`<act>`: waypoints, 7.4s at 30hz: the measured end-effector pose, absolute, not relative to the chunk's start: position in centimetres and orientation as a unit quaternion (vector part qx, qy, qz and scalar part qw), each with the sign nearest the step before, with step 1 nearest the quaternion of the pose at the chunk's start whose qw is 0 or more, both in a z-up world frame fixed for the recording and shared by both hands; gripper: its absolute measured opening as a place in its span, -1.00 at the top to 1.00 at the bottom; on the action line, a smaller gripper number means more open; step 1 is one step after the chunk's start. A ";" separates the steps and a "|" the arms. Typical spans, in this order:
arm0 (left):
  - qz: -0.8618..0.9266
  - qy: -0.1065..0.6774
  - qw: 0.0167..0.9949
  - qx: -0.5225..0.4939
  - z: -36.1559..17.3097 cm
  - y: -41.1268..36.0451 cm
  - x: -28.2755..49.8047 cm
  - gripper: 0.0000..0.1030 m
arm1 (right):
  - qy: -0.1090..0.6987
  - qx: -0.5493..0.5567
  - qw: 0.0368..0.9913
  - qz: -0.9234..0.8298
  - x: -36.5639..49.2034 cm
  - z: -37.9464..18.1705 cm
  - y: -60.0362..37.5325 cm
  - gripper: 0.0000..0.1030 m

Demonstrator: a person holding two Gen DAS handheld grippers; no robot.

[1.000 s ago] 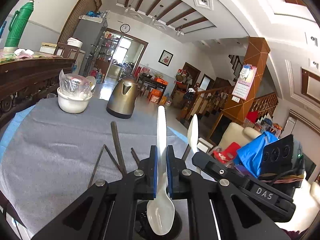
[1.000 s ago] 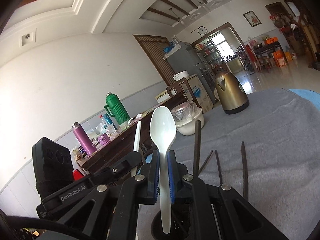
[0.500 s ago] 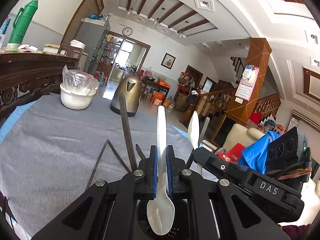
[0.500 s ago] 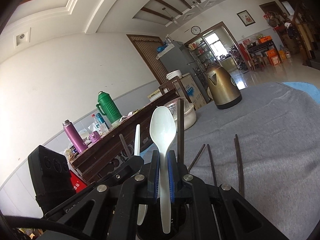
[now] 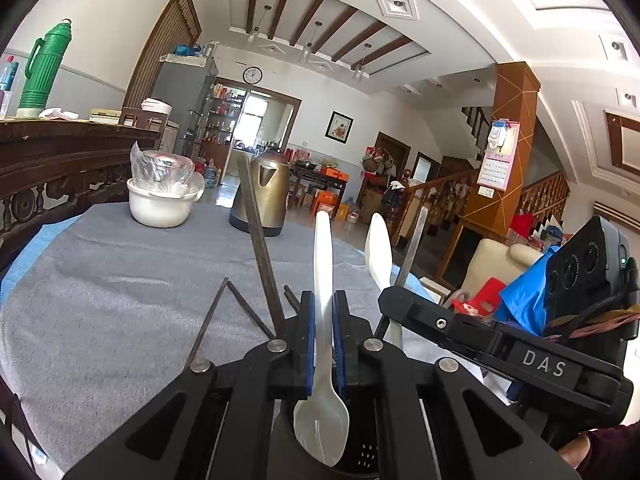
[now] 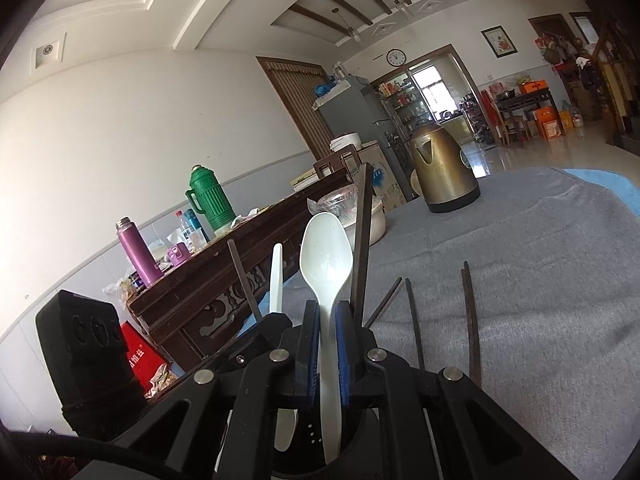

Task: Organize utensils
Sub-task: 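Lower the spoons into the dark cup and open both grippers, then move both grippers over the dark chopsticks lying on the cloth, then grasp a dark chopstick with the right gripper while the left gripper grasps another chopstick, then lift both held chopsticks and lower them tips-first into the dark cup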

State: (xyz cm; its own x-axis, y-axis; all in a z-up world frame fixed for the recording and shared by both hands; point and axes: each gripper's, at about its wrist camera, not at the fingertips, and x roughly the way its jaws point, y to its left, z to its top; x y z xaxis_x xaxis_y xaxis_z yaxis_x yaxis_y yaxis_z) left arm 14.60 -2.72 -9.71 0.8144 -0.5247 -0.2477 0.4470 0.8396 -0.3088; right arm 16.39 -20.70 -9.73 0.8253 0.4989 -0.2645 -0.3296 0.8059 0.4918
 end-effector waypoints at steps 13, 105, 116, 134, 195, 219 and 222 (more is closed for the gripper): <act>-0.252 0.168 0.946 -0.114 -10.1 -2.4 14.1 0.83 | 0.214 0.214 0.924 0.234 16.1 -10.2 -20.7 0.80; -0.204 0.508 0.836 0.033 -14.5 3.7 35.4 0.01 | 0.559 0.037 0.804 0.202 47.0 -19.4 -16.0 0.84; -0.266 0.530 0.803 0.061 -14.7 -4.2 42.0 0.04 | 0.539 0.135 0.805 0.207 44.4 -19.1 -21.1 0.86; -0.224 0.575 0.783 0.075 -16.6 -7.5 45.3 0.87 | 0.427 0.204 0.859 0.195 37.2 -13.7 -27.3 0.86; -0.199 0.126 0.972 -0.020 12.5 2.1 10.9 0.89 | 0.065 0.186 0.976 0.095 12.3 4.1 -26.6 0.86; -0.235 0.125 0.963 -0.029 9.7 -2.0 8.8 0.89 | 0.079 0.180 0.975 0.108 10.5 2.8 -23.7 0.86; -0.232 0.130 0.963 -0.033 8.9 -2.2 8.9 0.89 | 0.080 0.177 0.975 0.107 10.4 2.7 -23.5 0.86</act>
State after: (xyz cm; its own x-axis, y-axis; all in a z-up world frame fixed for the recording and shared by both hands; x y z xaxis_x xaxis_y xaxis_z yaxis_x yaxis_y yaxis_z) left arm 8.86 -2.17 8.91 0.8585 -0.4559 -0.2349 0.4386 0.8900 -0.1244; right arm 10.42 -23.47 2.73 0.9642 0.2368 -0.1191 -0.1797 0.9143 0.3629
